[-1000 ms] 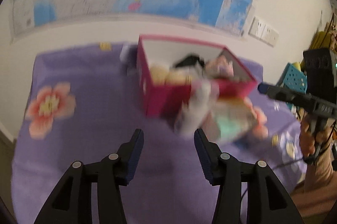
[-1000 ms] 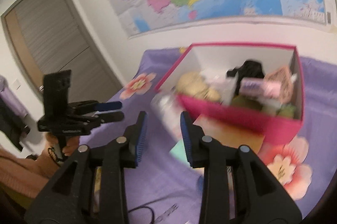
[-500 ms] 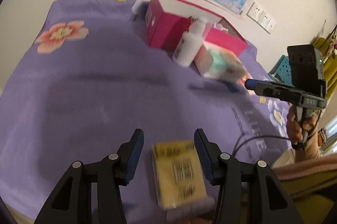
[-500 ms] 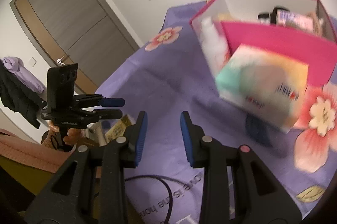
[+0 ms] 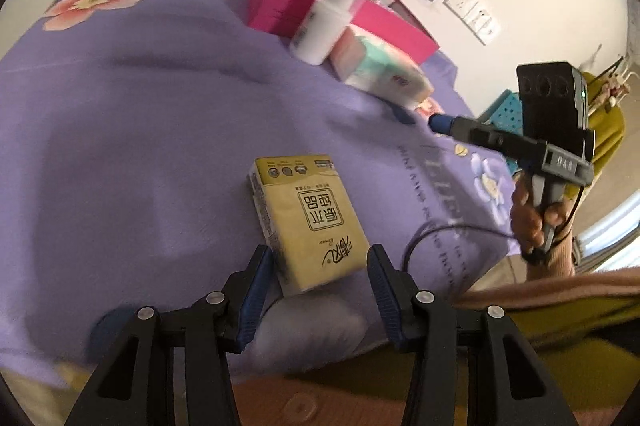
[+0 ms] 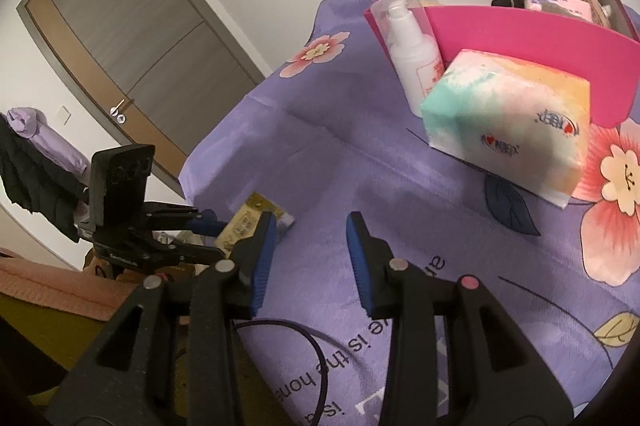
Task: Organize soft objects
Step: 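Move the right gripper down to the yellow tissue pack, then close the right gripper on the yellow tissue pack and lift it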
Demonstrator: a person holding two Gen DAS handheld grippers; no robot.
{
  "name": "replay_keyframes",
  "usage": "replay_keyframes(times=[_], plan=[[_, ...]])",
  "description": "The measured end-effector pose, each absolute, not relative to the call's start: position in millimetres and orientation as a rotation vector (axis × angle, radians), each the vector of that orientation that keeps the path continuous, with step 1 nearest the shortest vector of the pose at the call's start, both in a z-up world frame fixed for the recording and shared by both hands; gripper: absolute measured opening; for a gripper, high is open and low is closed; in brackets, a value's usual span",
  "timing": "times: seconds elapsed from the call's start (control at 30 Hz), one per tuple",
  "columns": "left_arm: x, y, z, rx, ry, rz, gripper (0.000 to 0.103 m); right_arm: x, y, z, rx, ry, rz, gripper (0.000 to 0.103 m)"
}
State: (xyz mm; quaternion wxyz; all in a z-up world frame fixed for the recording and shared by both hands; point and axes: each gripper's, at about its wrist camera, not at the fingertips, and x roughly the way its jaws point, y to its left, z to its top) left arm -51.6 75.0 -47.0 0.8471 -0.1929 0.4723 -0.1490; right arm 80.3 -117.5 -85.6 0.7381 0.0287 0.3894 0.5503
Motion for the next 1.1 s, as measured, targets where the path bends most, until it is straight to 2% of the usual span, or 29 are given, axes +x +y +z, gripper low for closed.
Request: replay_keyframes(times=[0.43, 0.67, 0.97, 1.1], plan=[[44.9, -9.6, -48.3, -0.180, 1.015, -0.453, 0.044, 89.6, -157.9, -102.0, 0.160, 0.886, 1.073, 0.039], [78.0, -20.0, -40.3, -0.094, 0.980, -0.444, 0.044, 102.8, -167.3, -106.0, 0.198, 0.879, 1.001, 0.039], [39.2, 1.7, -27.1, -0.157, 0.949, -0.411, 0.043, 115.5, -162.7, -112.5, 0.212, 0.895, 0.993, 0.039], [28.0, -1.4, -34.9, -0.183, 0.995, -0.469, 0.043, 122.0, -159.1, -117.6, 0.227, 0.907, 0.998, 0.039]])
